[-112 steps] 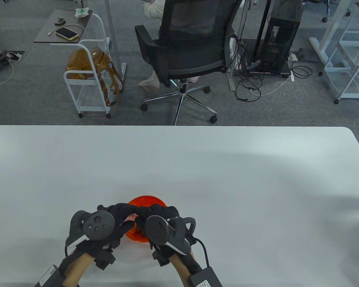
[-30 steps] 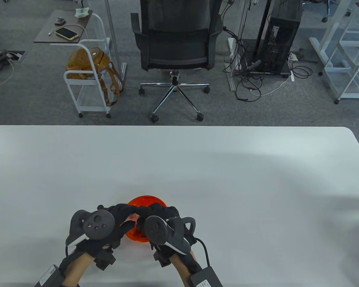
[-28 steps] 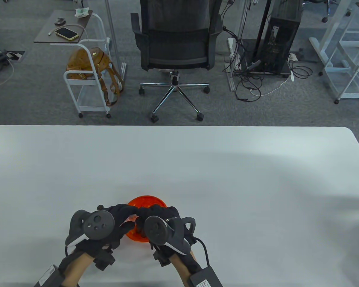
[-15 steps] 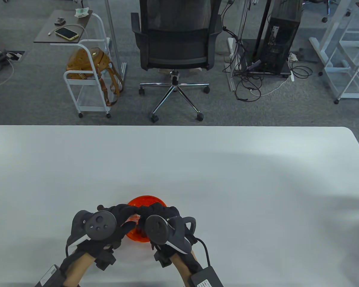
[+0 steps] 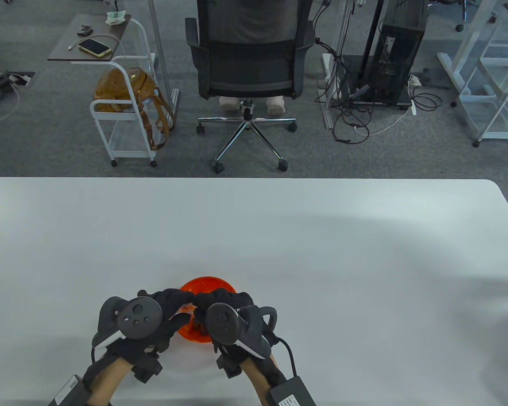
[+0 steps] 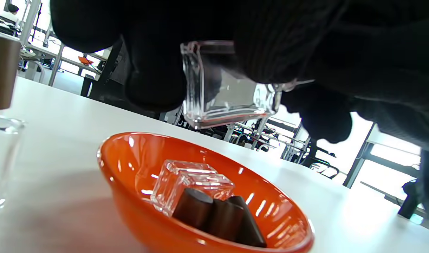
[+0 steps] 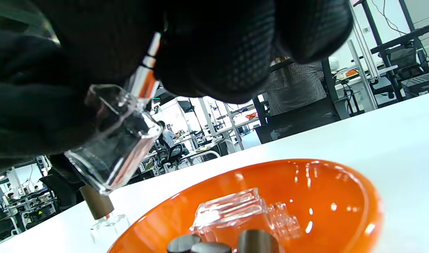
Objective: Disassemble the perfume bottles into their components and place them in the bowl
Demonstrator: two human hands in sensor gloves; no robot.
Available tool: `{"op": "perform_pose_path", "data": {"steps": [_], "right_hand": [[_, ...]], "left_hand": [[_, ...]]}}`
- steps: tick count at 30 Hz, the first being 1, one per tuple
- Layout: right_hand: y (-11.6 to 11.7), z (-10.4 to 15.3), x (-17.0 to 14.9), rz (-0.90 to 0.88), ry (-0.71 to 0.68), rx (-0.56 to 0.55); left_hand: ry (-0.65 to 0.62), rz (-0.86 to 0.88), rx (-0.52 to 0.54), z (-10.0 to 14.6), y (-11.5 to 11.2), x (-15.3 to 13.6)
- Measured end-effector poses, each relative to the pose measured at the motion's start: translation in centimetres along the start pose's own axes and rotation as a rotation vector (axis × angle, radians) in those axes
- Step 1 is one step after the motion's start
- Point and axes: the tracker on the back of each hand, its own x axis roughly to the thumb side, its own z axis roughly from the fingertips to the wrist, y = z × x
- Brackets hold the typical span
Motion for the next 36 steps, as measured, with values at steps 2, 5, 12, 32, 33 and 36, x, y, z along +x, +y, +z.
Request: {"op": "perform_pose_path", "data": {"steps": [2, 5, 12, 32, 33, 36], "right_hand": [[-0.8, -0.1, -0.5, -0.022, 0.009, -0.034], [-2.2, -0.3, -2.6, -0.093, 0.069, -0.099], [1.1, -0.7, -4.0, 0.125, 0.121, 0.077], [4.6, -1.7, -1.0, 0.404, 0.021, 0.174], [4.3, -1.6, -1.1, 0.397, 0.025, 0.167], [2.9, -1.6, -1.8, 0.341, 0.056, 0.128]], "left_hand": [[0.032, -0.020, 0.017, 0.0, 0.2, -0.2], [0.100, -0.033, 0.066, 0.3, 0.8, -0.9], [0.144, -0.028, 0.099, 0.4, 1.4, -1.5], [0.153, -0.103, 0.011, -0.6, 0.9, -0.1], [0.166, -0.120, 0.007, -0.9, 1.0, 0.2], [0.194, -0.183, -0.012, -2.0, 1.1, 1.1]]}}
